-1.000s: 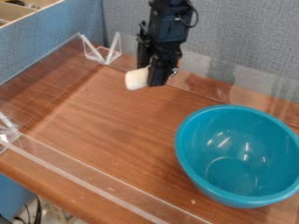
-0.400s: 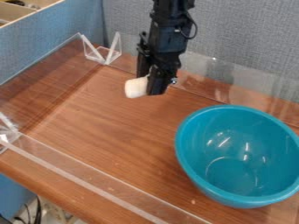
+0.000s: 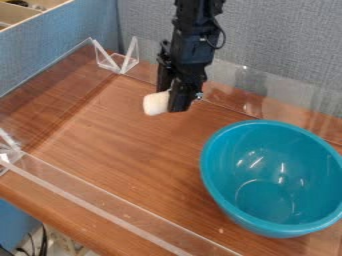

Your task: Remove the mushroom from inside the blue bowl and put it on the table

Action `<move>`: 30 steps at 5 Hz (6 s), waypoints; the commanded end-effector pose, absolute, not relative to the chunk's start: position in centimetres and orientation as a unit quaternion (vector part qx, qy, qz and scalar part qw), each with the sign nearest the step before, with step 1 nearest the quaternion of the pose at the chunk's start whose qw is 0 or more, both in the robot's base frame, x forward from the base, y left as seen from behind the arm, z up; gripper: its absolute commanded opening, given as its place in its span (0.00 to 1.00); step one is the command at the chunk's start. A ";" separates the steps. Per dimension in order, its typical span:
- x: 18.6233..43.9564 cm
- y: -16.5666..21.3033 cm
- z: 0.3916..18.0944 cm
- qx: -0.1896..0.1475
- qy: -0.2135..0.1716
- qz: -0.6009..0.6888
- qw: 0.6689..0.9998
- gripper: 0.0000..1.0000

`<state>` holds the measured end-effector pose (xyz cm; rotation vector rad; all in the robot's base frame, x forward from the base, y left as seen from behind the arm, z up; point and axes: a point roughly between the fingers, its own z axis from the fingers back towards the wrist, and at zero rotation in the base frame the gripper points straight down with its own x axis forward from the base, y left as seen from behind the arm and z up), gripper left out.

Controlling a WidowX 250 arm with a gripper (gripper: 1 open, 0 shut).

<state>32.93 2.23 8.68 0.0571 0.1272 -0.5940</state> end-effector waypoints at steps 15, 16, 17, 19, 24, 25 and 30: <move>26.7 8.2 6.6 0.025 0.121 -0.276 0.953 0.00; 26.4 8.4 6.6 0.019 0.123 -0.272 0.954 0.00; 26.1 8.5 6.6 0.013 0.123 -0.268 0.955 0.00; 25.6 8.7 6.8 0.005 0.121 -0.261 0.958 0.00; 24.7 8.9 6.7 -0.008 0.120 -0.247 0.961 0.00; 24.7 8.9 6.7 -0.010 0.118 -0.246 0.962 0.00; 24.7 8.5 6.4 -0.009 0.114 -0.246 0.963 1.00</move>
